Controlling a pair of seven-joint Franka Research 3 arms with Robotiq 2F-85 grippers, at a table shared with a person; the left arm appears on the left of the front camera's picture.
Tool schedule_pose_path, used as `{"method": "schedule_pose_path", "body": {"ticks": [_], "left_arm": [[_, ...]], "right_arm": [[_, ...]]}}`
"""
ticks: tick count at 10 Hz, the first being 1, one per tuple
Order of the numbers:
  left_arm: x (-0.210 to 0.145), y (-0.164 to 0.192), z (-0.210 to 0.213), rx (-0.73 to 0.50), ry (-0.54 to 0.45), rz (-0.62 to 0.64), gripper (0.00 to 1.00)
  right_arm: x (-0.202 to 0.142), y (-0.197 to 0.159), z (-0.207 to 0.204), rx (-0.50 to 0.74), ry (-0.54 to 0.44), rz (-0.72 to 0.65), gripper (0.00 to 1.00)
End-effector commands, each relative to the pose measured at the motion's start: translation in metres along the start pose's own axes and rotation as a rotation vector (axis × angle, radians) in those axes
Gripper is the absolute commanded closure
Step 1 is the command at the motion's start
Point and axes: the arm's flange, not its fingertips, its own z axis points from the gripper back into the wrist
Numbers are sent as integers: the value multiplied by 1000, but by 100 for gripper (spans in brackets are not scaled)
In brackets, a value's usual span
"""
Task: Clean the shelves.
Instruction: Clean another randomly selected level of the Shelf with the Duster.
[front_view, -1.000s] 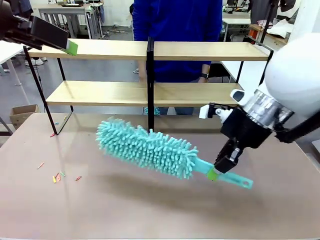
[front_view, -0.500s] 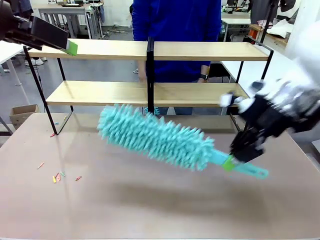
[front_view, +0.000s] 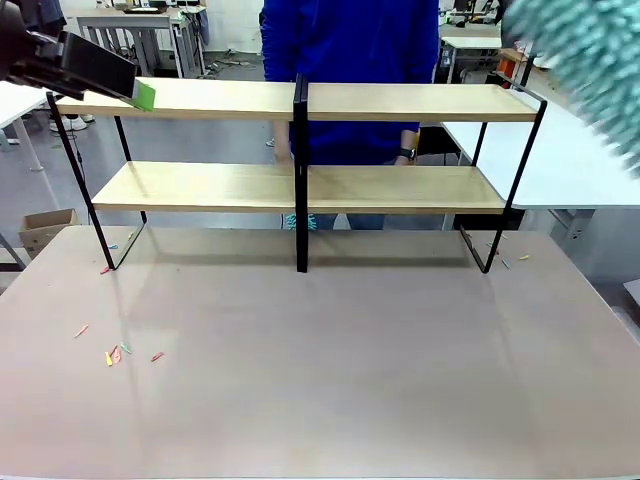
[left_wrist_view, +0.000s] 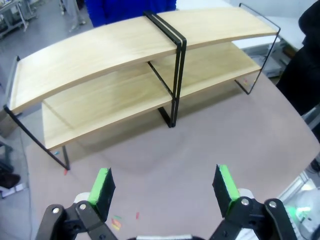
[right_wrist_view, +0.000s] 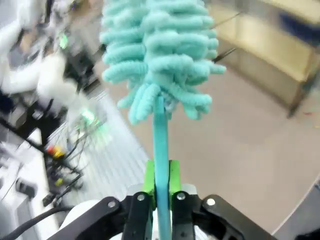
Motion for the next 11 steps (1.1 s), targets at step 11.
{"method": "schedule_pose_path", "body": {"ticks": [11], "left_arm": [[-2, 1, 0, 3, -1, 1, 0]], "right_arm": [[-8, -5, 49, -255, -209, -70, 88]]}}
